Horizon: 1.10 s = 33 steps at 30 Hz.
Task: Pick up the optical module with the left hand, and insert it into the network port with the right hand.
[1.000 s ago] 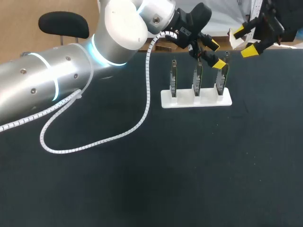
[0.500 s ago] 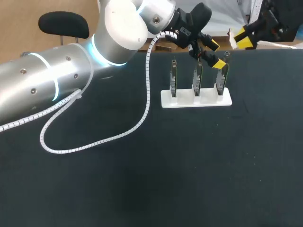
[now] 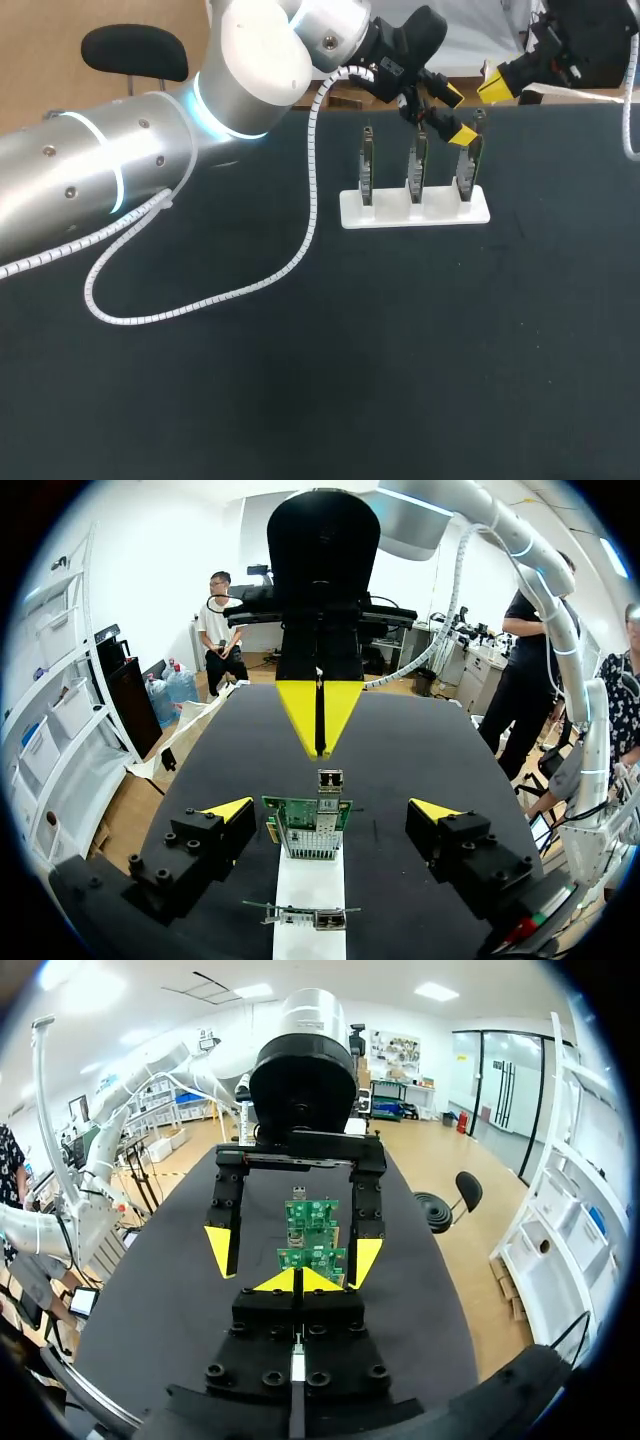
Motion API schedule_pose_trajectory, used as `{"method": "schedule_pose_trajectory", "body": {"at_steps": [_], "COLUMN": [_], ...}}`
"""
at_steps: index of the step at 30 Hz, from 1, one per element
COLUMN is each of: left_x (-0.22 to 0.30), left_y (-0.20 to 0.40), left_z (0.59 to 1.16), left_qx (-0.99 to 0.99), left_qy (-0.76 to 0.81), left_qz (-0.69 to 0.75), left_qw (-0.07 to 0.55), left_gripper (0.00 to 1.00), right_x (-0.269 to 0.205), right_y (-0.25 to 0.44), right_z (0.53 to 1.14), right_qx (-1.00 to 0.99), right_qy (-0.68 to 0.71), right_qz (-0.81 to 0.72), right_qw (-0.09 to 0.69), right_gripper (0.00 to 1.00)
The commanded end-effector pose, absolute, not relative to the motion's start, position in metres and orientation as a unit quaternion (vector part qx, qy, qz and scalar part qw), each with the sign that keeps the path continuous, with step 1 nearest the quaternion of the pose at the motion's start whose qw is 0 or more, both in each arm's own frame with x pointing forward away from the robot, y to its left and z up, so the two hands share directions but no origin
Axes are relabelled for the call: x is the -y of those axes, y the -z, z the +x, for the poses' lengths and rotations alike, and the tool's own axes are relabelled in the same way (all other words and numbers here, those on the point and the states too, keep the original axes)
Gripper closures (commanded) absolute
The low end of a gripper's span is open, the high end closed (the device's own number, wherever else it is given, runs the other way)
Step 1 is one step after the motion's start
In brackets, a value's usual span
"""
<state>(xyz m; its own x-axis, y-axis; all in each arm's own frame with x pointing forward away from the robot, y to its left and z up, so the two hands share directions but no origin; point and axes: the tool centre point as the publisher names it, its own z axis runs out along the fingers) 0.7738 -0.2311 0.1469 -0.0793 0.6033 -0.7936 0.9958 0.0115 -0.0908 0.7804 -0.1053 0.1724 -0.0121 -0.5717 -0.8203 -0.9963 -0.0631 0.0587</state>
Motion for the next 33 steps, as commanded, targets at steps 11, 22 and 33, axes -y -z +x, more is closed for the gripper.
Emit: {"method": "schedule_pose_trajectory", "body": {"at_steps": [11,22,33], "left_x": [0.232,0.232,0.232], "left_y": [-0.147,-0.147,-0.147], "left_z": [0.776,0.776,0.776], "left_qx": [-0.650,-0.650,-0.650], "left_qy": [0.342,0.342,0.342], "left_qz": [0.616,0.616,0.616], "left_qw": [0.285,0.285,0.285], "left_gripper": [0.00,0.00,0.00], "right_x": [0.099,0.097,0.097], "right_y": [-0.163,-0.152,-0.148], "right_z": [0.779,0.779,0.782], "right_qx": [-0.617,-0.620,-0.621], "right_qy": [-0.367,-0.375,-0.380], "right_qz": [-0.634,-0.629,-0.626], "right_qw": [0.287,0.282,0.282], "right_gripper": [1.00,1.00,1.00]}}
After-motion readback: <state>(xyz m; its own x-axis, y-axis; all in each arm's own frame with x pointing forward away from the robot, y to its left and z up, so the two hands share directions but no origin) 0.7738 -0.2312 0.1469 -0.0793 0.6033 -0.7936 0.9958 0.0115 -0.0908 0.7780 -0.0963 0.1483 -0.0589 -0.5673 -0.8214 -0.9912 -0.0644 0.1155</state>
